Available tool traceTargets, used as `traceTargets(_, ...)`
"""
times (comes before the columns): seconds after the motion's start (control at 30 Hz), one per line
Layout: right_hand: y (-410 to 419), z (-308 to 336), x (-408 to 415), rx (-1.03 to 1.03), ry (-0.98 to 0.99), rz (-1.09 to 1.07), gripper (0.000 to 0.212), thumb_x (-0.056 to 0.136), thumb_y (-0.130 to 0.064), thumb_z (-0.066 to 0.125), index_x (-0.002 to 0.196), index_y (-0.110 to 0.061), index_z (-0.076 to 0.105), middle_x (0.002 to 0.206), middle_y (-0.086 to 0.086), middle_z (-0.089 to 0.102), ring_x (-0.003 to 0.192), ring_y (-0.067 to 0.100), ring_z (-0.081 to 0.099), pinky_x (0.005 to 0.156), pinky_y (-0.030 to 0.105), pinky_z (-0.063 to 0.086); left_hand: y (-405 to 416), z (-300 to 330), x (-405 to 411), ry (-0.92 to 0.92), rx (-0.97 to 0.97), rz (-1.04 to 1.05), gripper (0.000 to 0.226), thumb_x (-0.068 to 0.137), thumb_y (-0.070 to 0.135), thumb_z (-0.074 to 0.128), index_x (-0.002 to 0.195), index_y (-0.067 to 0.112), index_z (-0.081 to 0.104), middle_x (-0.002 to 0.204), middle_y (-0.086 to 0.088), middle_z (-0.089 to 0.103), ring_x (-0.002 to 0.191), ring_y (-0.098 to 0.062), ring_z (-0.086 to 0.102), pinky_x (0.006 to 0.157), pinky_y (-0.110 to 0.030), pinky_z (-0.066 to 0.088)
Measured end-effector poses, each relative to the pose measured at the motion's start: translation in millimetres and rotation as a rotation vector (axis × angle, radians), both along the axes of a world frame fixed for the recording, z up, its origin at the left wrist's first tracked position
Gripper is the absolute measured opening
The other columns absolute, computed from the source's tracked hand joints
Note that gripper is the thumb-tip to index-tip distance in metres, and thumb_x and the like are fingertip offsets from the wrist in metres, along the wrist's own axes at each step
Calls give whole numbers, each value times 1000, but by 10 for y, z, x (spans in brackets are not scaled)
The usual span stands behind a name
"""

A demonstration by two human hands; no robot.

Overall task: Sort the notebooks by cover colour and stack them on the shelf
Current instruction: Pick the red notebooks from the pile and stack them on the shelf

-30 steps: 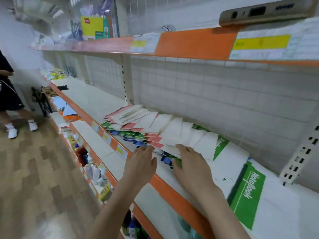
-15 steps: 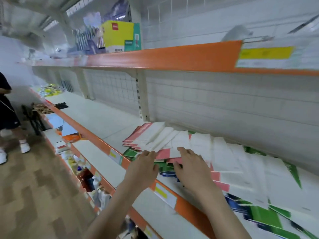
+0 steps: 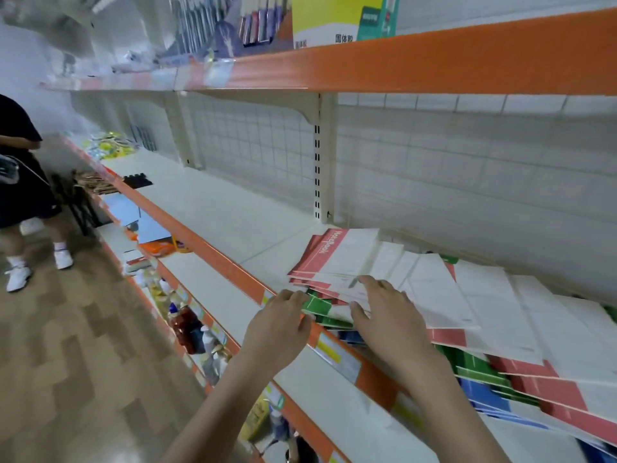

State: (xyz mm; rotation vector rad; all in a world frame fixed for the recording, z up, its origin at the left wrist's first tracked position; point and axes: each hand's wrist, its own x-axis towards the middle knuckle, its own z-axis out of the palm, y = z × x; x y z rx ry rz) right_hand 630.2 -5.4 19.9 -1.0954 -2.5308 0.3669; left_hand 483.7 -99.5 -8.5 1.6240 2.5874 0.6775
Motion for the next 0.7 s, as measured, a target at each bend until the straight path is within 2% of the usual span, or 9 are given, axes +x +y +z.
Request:
traceTargets(0.2, 245, -62, -552, -19, -1, -44, 49, 97, -35, 41, 143, -22, 32, 136, 0, 48, 118, 20, 50, 103, 36, 36, 302, -6, -548, -37, 24, -57, 40, 97, 27, 44, 137, 21, 44, 135, 1, 48, 111, -19, 56, 87, -35, 51)
traceTargets(0.3, 404, -87, -779, -33, 14, -104, 49, 97, -38, 40, 143, -23, 32, 139, -1, 45, 122, 20, 48, 102, 34, 36, 549, -16, -840, -18, 3, -116, 40, 96, 25, 42, 135, 19, 45, 132, -1, 50, 116, -20, 52, 92, -36, 48)
traceTargets(0.5, 735, -118, -1039, -86, 66, -258, 49, 97, -39, 40, 143, -23, 33, 146, -3, 39, 130, 15, 42, 100, 31, 40, 1022, -58, -1213, 57, -85, -215, 34, 97, 26, 38, 123, 12, 54, 119, -4, 54, 113, -19, 45, 93, -33, 45)
traceTargets(0.7, 923, -244, -1143, -150, 44, -439, 51, 94, -38, 46, 141, -22, 35, 139, -2, 44, 125, 16, 47, 90, 30, 46, 1357, -134, -1397, 88, -135, -278, 34, 98, 35, 37, 111, 12, 58, 110, -4, 55, 108, -21, 48, 92, -35, 47)
